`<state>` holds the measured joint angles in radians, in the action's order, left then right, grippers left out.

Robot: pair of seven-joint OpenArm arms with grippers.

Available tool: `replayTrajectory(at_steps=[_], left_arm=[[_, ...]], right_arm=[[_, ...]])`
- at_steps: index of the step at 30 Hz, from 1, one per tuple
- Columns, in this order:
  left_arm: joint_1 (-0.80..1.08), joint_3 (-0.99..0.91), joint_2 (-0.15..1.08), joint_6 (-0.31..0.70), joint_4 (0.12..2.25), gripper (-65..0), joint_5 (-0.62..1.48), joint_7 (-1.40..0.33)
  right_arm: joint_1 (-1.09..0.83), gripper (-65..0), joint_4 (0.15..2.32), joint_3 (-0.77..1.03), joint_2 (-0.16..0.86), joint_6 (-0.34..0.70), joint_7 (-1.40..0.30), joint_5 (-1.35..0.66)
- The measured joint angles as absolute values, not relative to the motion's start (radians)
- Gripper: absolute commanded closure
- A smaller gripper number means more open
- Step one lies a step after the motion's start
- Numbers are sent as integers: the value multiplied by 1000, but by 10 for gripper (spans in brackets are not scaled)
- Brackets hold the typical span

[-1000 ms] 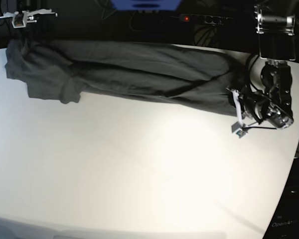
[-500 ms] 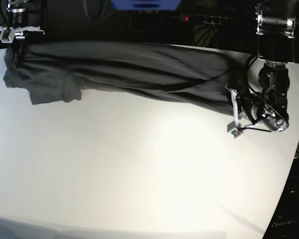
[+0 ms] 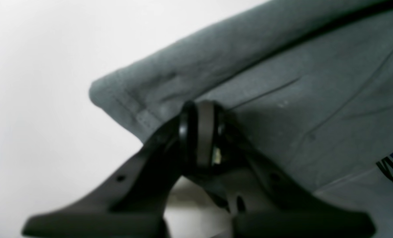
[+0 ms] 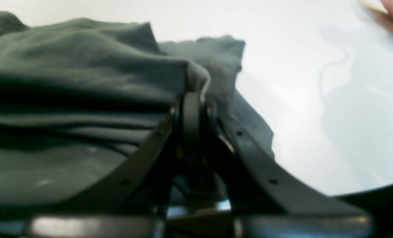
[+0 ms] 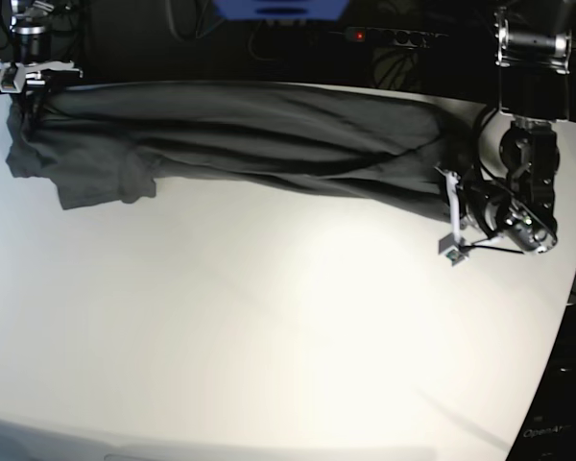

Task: Fold the T-shirt properly
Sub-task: 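Raise the right gripper's end and pull it toward the robot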

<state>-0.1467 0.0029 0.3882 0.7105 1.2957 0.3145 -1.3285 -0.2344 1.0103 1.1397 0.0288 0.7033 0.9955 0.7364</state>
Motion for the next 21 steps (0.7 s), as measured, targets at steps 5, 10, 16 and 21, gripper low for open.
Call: replayTrajectory(at_steps=[5,10,16,21], left_arm=[[-147,3,388,710,1296,-37,314,-1329],[-147,3,388,710,1296,-37,314,-1328],[-147,3,388,710,1296,-37,314,-1328],[-147,3,388,710,1296,-37,314,-1328]], right_arm=[[-242,-10,1044,1140,-1,703,987,735],[-260,-36,1056,1141,-3,703,991,734],[-264,-273,1056,1142,-3,702,990,734],[-266,-477,1056,1142,-3,702,988,734]])
